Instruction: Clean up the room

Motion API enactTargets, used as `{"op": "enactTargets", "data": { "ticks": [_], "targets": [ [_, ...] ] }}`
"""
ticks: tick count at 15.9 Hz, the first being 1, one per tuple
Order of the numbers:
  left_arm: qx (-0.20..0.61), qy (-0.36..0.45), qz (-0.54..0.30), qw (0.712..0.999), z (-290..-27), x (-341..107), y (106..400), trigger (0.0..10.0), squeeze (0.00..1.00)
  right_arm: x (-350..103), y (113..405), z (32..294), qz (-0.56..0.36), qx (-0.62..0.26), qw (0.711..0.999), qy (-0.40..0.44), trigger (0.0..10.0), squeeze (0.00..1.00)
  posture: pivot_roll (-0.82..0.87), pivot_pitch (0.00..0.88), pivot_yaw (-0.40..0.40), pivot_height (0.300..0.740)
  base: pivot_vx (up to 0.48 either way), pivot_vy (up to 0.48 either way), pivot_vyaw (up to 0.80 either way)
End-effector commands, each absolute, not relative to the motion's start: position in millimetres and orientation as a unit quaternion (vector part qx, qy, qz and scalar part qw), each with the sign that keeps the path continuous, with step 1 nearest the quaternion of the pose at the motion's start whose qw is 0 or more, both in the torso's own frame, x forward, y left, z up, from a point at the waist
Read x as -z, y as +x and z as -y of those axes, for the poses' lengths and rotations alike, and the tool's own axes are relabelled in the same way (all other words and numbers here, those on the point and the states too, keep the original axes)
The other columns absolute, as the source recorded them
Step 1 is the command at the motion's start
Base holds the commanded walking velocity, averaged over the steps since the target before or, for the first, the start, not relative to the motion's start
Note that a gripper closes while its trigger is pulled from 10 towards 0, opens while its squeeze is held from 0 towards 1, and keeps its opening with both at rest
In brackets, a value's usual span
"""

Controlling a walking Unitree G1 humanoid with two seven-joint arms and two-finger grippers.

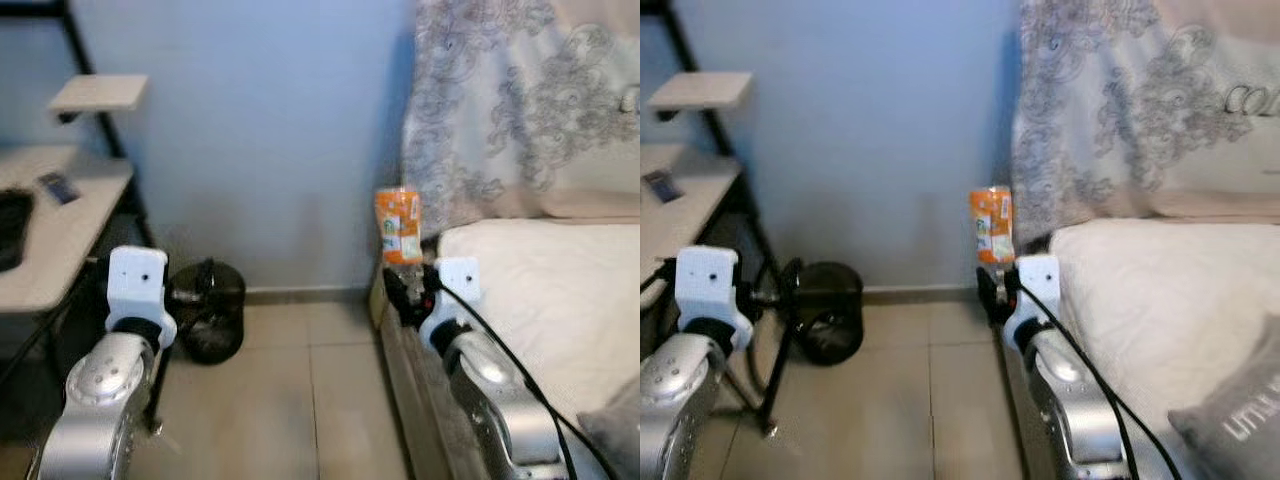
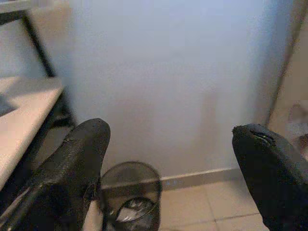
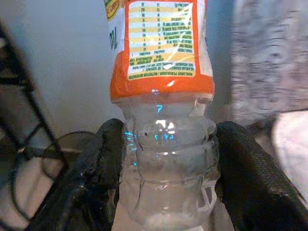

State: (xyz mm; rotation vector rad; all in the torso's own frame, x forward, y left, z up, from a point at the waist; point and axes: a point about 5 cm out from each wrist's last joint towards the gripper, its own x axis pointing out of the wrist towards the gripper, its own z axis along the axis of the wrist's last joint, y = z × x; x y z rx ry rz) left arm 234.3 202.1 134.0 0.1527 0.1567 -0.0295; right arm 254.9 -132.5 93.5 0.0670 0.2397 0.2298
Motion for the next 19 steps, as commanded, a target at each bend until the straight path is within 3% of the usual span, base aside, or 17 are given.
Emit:
{"op": "enactTargets", "data": {
  "ticks": [1, 4, 8, 15, 19],
  "targets": [
    [0.035, 0.077, -0.073, 0.994, -195.1, -136.2, 235.3, 10.0, 0.19, -92.1, 256.3, 139.9, -0.118, -0.103, 0.987, 0.029, 10.0, 0.0, -0.1, 0.0, -0.014, 0.74, 0.315, 0.0, 0.0],
    [0.043, 0.08, -0.069, 0.993, -195.2, -138.0, 240.4, 10.0, 0.2, -90.6, 254.6, 138.4, -0.116, -0.119, 0.986, 0.013, 10.0, 0.0, -0.11, 0.0, 0.005, 0.74, 0.315, 0.0, 0.13],
    [0.054, 0.079, -0.07, 0.993, -191.9, -136.9, 243.4, 10.0, 0.2, -91.3, 258.9, 137.1, -0.112, -0.127, 0.986, 0.009, 10.0, 0.0, -0.11, 0.0, 0.009, 0.74, 0.315, 0.0, 0.77],
    [0.051, 0.077, -0.073, 0.993, -193.7, -133.4, 241.8, 10.0, 0.2, -87.6, 254.9, 132.8, -0.116, -0.15, 0.982, -0.005, 10.0, 0.0, -0.11, 0.0, 0.004, 0.74, 0.317, 0.0, 0.0],
    [0.052, 0.076, -0.075, 0.993, -194.1, -131.9, 239.8, 10.0, 0.21, -85.6, 251.7, 129.2, -0.119, -0.158, 0.98, -0.011, 10.0, 0.0, -0.11, 0.0, 0.01, 0.74, 0.32, 0.0, 0.52]
  ]
}}
